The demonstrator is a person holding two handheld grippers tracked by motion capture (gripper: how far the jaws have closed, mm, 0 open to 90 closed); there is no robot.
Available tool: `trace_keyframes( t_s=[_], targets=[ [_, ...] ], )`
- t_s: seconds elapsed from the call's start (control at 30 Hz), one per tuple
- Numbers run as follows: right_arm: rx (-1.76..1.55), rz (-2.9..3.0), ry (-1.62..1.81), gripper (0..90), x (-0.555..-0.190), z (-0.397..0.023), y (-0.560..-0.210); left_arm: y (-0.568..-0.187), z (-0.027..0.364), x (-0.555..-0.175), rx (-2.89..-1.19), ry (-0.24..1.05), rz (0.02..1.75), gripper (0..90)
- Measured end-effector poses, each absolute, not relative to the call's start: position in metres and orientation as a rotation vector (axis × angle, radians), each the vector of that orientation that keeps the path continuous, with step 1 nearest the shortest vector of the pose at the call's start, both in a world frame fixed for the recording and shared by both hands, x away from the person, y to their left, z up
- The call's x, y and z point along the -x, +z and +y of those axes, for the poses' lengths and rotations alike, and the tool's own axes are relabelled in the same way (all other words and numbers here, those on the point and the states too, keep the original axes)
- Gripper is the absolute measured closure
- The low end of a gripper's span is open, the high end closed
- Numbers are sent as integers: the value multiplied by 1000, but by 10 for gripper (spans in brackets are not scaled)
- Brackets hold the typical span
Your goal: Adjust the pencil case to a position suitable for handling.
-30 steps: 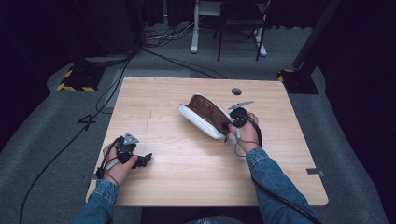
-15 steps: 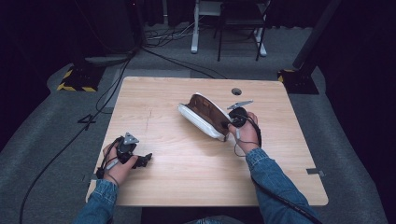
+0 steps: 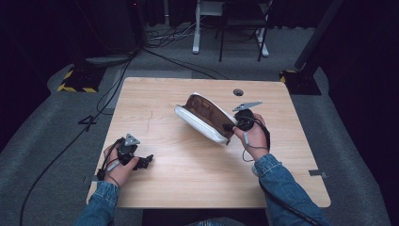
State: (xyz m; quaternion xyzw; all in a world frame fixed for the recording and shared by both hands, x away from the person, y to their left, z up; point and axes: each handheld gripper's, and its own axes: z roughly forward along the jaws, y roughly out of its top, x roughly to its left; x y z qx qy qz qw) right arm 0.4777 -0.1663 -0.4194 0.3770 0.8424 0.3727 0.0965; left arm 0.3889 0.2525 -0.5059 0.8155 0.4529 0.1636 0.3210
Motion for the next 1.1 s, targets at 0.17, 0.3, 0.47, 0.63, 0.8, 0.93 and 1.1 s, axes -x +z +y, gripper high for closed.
trace_keyframes(
  t_s=[0.17,0.3,0.47,0.63,0.8,0.93,1.1],
  targets=[
    [-1077,2500,1132,878,-464,-172,-408,-506,252,-389,-2138,430,1191,26],
    [-1044,2516,1148,877,-452,-176,-399,-506,252,-389,-2140,429,1191,26],
    [-990,2542,1159,877,-439,-179,-392,-506,252,-389,-2140,429,1191,26],
    [-951,2575,1164,877,-426,-182,-389,-506,253,-389,-2143,430,1190,26],
    [-895,2610,1161,877,-414,-184,-388,-506,252,-389,-2142,428,1191,26],
    [-852,2649,1153,877,-406,-184,-389,-506,252,-389,-2142,429,1191,26],
    [-802,2691,1168,877,-395,-184,-391,-506,252,-389,-2143,429,1191,26]
  ],
)
